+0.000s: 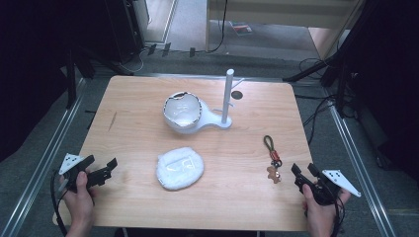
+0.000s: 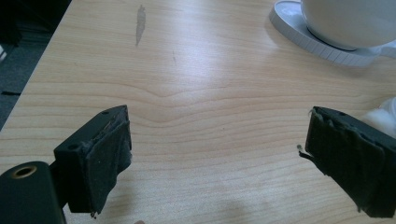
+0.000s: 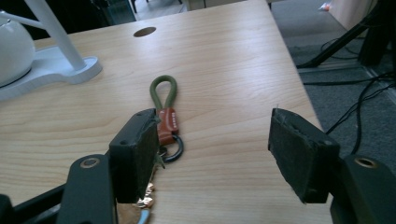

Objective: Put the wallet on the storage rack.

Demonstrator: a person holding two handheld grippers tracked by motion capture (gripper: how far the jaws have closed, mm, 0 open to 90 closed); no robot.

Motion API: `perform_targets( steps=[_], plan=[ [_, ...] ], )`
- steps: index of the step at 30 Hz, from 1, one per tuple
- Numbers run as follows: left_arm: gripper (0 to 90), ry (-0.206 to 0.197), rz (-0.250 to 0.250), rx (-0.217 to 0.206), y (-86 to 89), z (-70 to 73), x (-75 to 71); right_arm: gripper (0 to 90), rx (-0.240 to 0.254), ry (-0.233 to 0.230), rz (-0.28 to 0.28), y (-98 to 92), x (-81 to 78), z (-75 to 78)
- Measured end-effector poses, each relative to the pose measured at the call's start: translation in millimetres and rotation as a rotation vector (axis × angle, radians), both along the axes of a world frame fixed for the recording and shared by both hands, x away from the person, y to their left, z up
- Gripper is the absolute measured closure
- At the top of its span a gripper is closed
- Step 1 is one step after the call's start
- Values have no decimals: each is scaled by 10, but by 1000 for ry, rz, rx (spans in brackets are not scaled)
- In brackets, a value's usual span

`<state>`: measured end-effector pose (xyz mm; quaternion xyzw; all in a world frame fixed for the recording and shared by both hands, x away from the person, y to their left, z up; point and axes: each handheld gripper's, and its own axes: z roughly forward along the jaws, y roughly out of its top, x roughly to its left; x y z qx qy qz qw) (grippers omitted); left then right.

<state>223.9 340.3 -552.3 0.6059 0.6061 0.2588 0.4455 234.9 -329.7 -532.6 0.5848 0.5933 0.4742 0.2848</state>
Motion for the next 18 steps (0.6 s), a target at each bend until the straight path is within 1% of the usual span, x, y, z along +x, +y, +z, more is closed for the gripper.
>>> perform_targets(
  steps=[1, 3, 5, 6, 8, 9, 10, 13, 15, 18],
  plan=[
    [77, 1, -2, 3, -4, 0, 0, 342, 32, 25, 21, 45, 3, 21],
    [77, 0, -3, 3, -6, 0, -2, 343, 27, 24, 24, 57, 8, 27],
    [77, 0, -7, 1, -7, 0, -9, 334, 7, 30, 28, 117, 22, 67],
    [77, -1, -9, 0, -6, -1, -12, 331, 11, 37, 32, 139, 26, 86],
    [77, -1, -9, -1, -6, -1, -13, 327, 10, 34, 39, 161, 29, 105],
    [77, -2, -10, -4, -5, -2, -13, 323, 3, 37, 42, 190, 33, 127],
    [77, 4, -12, -3, -2, -1, -10, 318, -24, 37, 58, 255, 40, 173],
    [77, 7, -13, -3, -3, -2, -2, 315, -24, 46, 84, 351, 51, 235],
    [77, 9, -14, -5, -3, -1, 2, 316, -20, 68, 98, 419, 60, 267],
    [77, 11, -18, -4, 4, -2, 8, 316, -33, 90, 120, 522, 82, 302]
  ],
)
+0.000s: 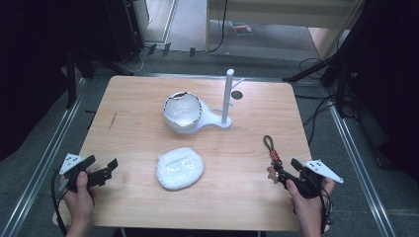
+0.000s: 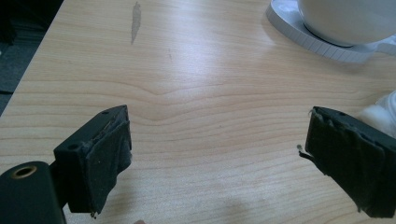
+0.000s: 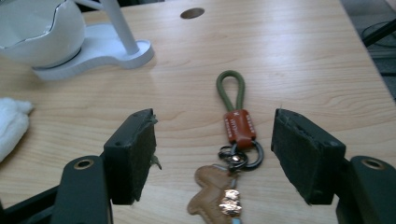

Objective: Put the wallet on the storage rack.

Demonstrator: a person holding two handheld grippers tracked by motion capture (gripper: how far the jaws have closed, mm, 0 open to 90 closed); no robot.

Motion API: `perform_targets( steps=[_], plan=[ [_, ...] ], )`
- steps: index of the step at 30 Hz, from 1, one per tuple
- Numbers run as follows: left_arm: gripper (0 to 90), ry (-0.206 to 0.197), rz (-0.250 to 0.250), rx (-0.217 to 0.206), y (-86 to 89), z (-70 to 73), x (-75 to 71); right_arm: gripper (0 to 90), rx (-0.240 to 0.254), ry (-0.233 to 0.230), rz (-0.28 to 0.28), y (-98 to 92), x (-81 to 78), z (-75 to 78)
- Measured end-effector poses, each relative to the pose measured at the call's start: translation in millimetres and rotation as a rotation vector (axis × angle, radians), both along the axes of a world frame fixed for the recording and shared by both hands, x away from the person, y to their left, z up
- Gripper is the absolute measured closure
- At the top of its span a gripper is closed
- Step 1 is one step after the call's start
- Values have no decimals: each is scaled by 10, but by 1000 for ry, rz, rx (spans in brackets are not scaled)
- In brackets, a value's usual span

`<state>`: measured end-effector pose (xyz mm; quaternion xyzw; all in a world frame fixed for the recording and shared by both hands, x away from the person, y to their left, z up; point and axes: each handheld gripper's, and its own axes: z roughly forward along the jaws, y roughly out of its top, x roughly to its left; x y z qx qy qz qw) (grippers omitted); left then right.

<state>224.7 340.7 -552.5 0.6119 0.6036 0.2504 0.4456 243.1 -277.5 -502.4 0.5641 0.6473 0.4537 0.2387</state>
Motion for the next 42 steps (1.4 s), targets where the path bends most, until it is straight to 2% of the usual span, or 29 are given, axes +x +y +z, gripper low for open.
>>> perform_targets(
  steps=[3, 8, 12, 13, 17, 22, 34, 42],
  plan=[
    [77, 0, 0, 1, 1, -1, 1, 316, -11, 16, 10, 97, 11, 41],
    [77, 2, 0, -1, -5, 0, 3, 314, -16, 51, 58, 235, 21, 91],
    [77, 1, -2, -2, -1, -1, 3, 287, -25, 81, 77, 326, 35, 95],
    [77, 3, 0, -1, -3, -1, 4, 263, -51, 98, 89, 401, 41, 97],
    [77, 6, -3, 3, -8, 0, 9, 225, -47, 133, 111, 523, 65, 93],
    [77, 4, 0, -5, -1, -2, 11, 214, -73, 165, 151, 692, 99, 76],
    [77, 5, -3, -2, -5, -1, 15, 201, -80, 191, 226, 1021, 130, 64],
    [77, 6, -3, 2, -11, -2, 20, 200, -80, 208, 253, 1158, 136, 53]
  ],
)
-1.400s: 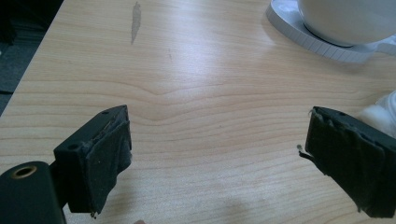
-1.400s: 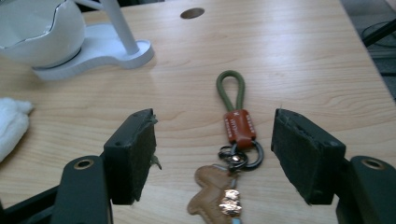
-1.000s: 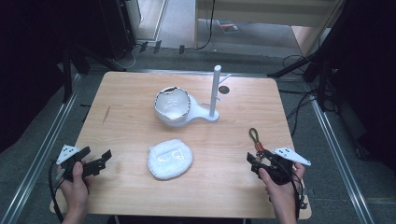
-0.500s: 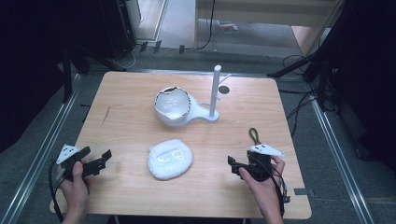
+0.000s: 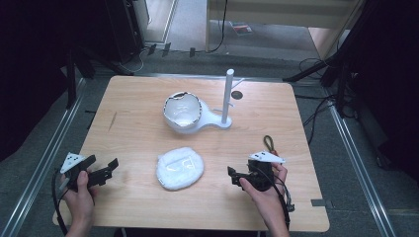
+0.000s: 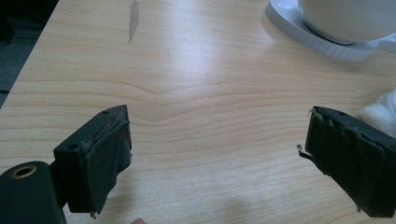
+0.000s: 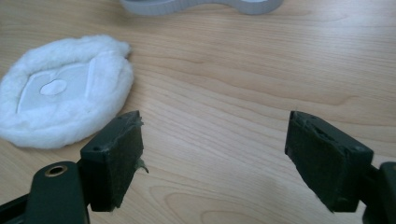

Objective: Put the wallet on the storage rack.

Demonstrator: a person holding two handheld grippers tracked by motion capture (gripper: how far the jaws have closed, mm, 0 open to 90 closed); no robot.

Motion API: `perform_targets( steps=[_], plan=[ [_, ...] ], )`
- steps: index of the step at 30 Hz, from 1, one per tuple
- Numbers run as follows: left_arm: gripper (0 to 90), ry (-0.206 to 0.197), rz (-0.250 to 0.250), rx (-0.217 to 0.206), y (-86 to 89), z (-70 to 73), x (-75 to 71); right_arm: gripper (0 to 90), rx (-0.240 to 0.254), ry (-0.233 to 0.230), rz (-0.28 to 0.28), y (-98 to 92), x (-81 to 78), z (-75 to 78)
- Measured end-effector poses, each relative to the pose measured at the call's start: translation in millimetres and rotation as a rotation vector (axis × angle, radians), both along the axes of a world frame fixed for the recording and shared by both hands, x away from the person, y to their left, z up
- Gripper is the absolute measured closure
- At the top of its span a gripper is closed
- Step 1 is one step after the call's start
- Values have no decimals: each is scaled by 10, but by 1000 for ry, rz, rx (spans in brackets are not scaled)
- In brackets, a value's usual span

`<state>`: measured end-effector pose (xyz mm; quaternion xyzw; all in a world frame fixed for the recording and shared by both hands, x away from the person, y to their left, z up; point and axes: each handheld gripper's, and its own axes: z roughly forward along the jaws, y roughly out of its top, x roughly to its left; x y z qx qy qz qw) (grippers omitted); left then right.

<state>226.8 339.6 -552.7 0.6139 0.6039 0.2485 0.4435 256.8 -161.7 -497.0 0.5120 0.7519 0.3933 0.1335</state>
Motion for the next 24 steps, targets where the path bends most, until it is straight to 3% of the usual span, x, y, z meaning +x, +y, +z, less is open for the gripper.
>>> perform_targets(
  steps=[24],
  plan=[
    [77, -1, -2, -2, 2, 0, -1, 197, 4, 48, 126, 594, 35, -82]
  ],
)
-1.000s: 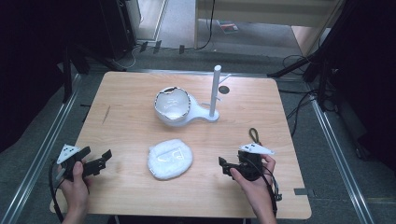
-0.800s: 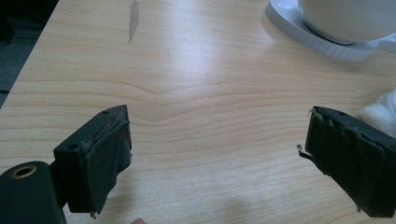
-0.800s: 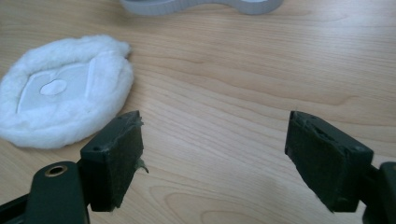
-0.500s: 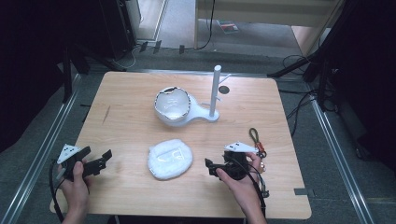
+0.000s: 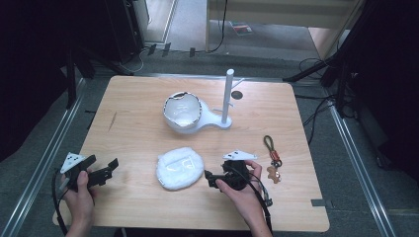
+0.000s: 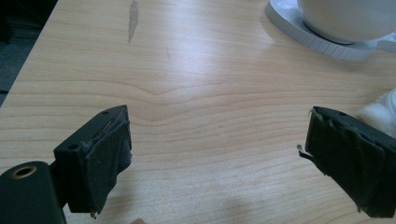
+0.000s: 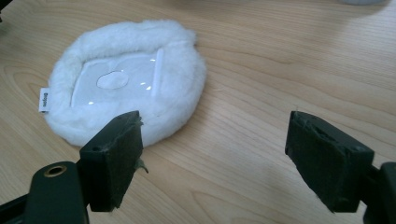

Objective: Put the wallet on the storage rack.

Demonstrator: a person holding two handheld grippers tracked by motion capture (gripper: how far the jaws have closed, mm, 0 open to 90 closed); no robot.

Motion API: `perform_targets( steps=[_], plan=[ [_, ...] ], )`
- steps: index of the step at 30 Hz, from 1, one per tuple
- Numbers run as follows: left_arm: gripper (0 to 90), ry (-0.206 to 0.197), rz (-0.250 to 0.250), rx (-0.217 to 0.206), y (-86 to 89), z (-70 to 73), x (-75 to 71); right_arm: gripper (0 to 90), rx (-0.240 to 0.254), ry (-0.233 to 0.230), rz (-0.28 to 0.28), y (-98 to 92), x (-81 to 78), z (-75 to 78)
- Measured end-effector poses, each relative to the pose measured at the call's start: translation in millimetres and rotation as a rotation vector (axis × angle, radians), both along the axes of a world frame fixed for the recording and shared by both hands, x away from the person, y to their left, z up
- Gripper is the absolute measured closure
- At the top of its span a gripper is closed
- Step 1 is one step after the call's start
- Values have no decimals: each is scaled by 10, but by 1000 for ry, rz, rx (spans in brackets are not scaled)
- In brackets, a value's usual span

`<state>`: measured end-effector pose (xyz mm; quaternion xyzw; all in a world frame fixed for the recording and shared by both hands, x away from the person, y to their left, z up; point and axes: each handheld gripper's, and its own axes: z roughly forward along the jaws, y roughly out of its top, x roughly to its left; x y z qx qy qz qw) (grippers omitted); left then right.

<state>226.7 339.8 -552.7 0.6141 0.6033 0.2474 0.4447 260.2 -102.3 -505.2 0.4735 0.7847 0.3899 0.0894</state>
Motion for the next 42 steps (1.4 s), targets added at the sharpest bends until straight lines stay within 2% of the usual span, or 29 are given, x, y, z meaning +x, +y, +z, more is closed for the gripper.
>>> perform_targets(
  steps=[17, 24, 28, 34, 36, 42],
  plan=[
    [77, 0, -1, -6, 3, -2, 2, 201, 13, 21, 63, 292, 99, -26],
    [77, 5, -4, -8, 8, -1, 3, 249, 37, 55, 89, 415, 159, -51],
    [77, 6, -4, -8, 9, -1, 5, 283, 49, 72, 92, 447, 200, -82],
    [77, 7, -3, -7, 8, 0, 6, 300, 42, 88, 72, 448, 287, -132],
    [77, 6, -3, -6, 8, -1, 6, 302, 44, 89, 73, 441, 327, -149],
    [77, 7, -3, -8, 9, -1, 7, 313, 64, 130, 98, 453, 452, -201]
  ],
)
